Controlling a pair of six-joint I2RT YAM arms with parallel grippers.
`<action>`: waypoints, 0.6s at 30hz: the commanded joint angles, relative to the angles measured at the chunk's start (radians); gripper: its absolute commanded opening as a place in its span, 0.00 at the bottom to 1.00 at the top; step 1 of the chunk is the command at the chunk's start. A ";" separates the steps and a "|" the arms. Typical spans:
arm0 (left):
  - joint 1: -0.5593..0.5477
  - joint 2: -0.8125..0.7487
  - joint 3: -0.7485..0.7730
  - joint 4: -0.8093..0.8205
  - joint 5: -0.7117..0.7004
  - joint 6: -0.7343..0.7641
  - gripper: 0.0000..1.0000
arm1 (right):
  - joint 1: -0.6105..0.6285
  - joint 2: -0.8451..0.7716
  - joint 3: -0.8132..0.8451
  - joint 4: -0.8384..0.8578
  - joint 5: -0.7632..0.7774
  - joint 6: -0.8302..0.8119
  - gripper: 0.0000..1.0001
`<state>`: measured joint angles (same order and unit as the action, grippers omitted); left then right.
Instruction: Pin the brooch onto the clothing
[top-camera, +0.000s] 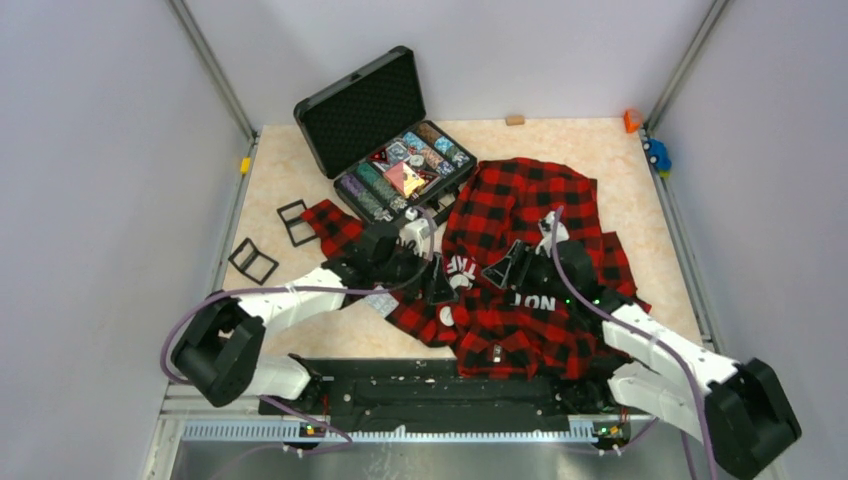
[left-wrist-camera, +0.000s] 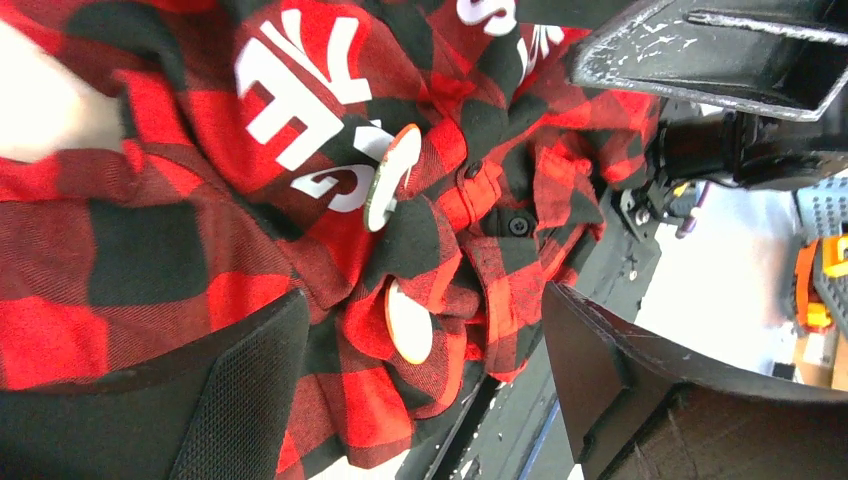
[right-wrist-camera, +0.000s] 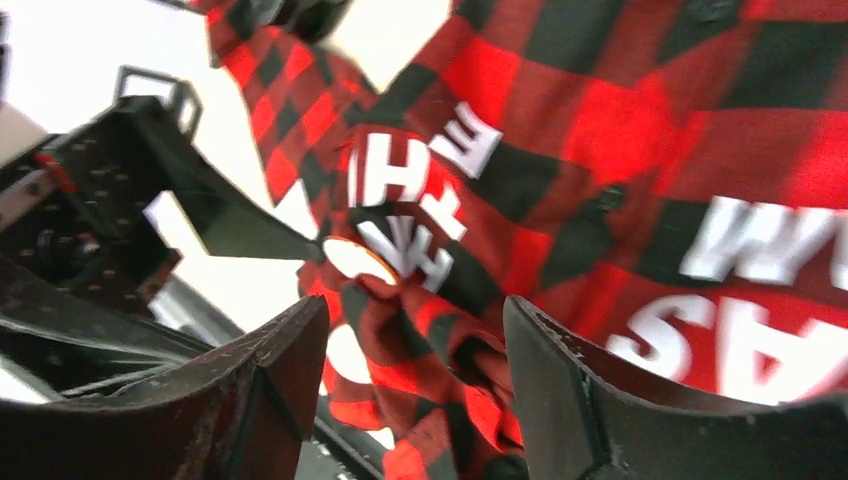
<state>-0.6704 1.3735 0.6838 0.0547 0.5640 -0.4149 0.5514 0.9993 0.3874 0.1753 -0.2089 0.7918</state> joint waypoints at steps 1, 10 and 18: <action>0.048 -0.111 -0.035 0.061 -0.012 -0.053 0.89 | -0.016 -0.152 0.103 -0.467 0.256 -0.120 0.70; 0.079 -0.233 -0.085 -0.198 -0.381 -0.093 0.92 | -0.217 -0.172 0.133 -0.676 0.472 -0.166 0.77; 0.066 -0.240 -0.209 -0.065 -0.326 -0.169 0.92 | -0.436 -0.156 0.066 -0.667 0.502 -0.098 0.83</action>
<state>-0.5941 1.1416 0.5102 -0.0898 0.2375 -0.5358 0.1692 0.8406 0.4717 -0.4652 0.2367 0.6590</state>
